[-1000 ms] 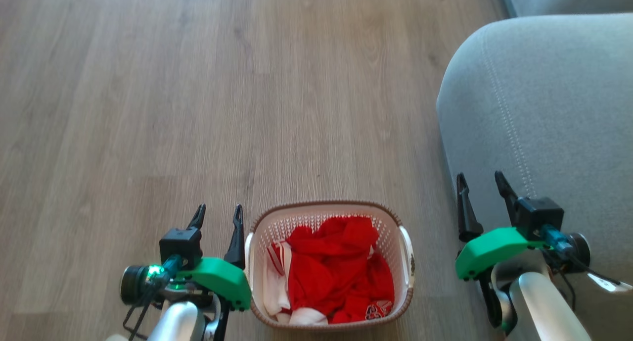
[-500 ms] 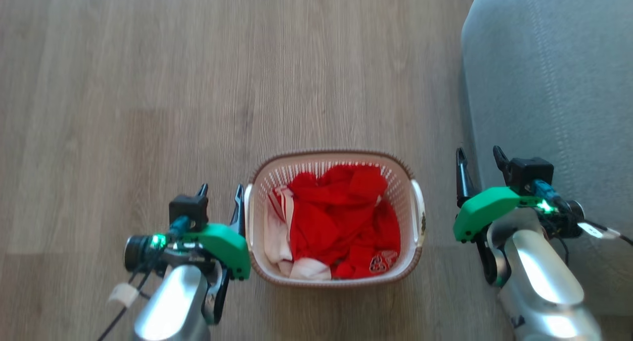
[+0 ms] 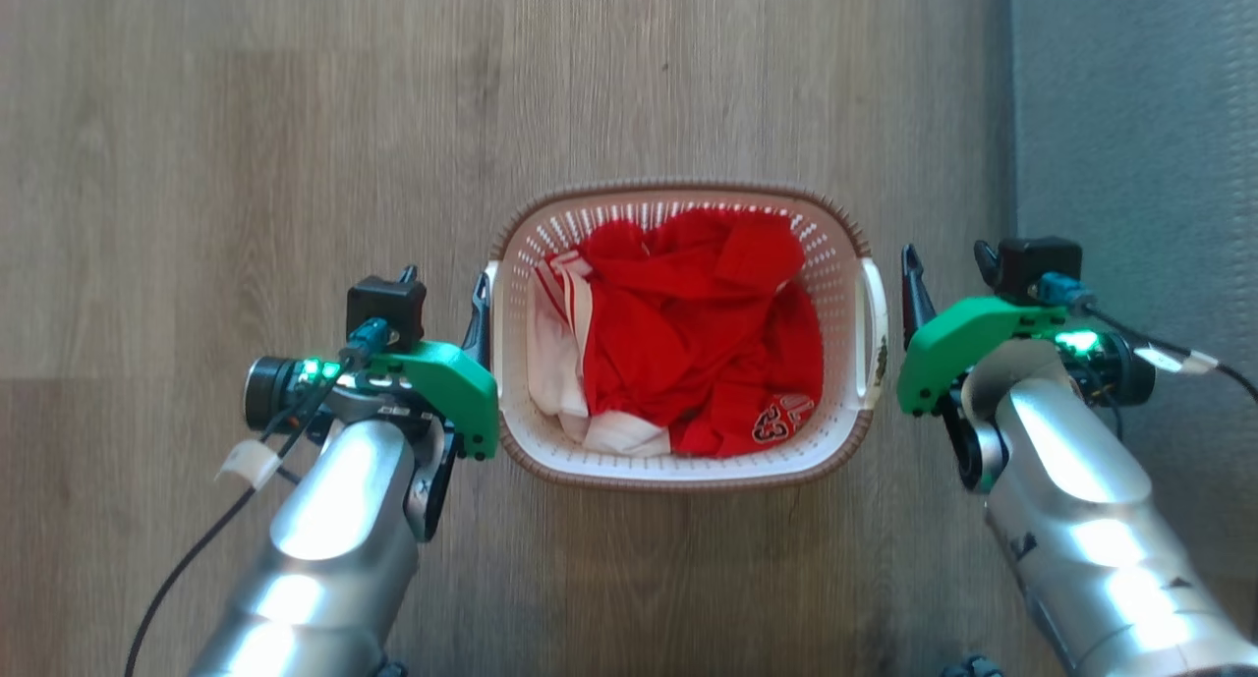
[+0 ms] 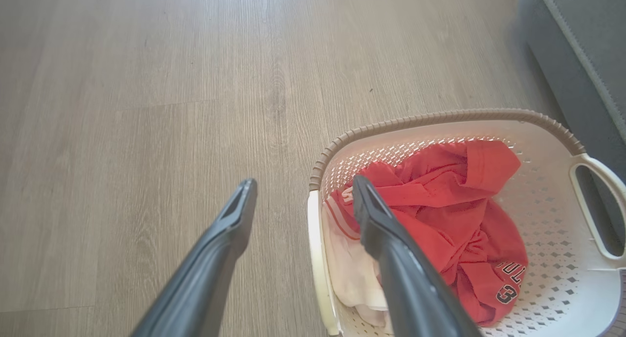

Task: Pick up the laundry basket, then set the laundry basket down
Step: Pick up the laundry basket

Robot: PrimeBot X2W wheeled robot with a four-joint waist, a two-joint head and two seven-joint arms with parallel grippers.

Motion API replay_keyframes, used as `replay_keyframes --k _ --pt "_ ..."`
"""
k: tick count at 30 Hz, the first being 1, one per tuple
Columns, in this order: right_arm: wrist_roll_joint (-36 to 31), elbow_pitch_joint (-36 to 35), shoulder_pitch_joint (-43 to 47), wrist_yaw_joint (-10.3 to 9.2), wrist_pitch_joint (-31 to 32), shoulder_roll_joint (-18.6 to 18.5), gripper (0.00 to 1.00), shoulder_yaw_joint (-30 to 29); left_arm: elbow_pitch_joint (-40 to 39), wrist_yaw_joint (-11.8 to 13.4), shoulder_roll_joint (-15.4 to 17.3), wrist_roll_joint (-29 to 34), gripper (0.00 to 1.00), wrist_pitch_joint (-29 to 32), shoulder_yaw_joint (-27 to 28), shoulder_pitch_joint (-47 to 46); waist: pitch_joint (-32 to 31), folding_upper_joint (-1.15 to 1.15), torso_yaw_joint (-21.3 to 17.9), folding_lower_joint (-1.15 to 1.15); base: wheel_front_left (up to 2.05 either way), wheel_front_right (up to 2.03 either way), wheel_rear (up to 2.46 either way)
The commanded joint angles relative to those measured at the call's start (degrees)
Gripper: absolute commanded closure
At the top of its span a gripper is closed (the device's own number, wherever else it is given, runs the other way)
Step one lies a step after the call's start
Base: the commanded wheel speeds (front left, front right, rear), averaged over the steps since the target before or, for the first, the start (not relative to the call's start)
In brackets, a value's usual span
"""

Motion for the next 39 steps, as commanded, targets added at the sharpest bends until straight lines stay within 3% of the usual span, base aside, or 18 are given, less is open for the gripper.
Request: replay_keyframes --k 1,13,19,39 --pt "1.0 -0.2 -0.4 0.40 -0.7 0.3 0.00 1.2 0.0 0.0 0.9 -0.4 0.00 -0.3 0.8 -1.0 2.3 0.00 0.2 -0.01 0.00 0.00 0.00" --pt "9.6 9.0 -5.9 0.40 0.1 0.3 0.00 7.9 7.7 -1.9 0.9 -2.8 0.00 -0.3 -3.0 -6.8 8.8 0.00 0.9 -0.01 0.00 0.00 0.00" --pt "11.7 11.9 -8.7 0.40 0.9 0.3 0.00 10.6 10.4 -4.3 0.9 -5.2 0.00 -0.3 -6.2 -9.4 11.3 0.00 1.5 -0.01 0.00 0.00 0.00" --pt "18.1 14.6 -11.8 0.40 5.2 0.3 0.00 18.7 19.7 -7.9 0.9 -14.7 0.00 1.7 -19.2 -16.1 15.8 0.00 1.7 -0.01 0.00 0.00 0.00"
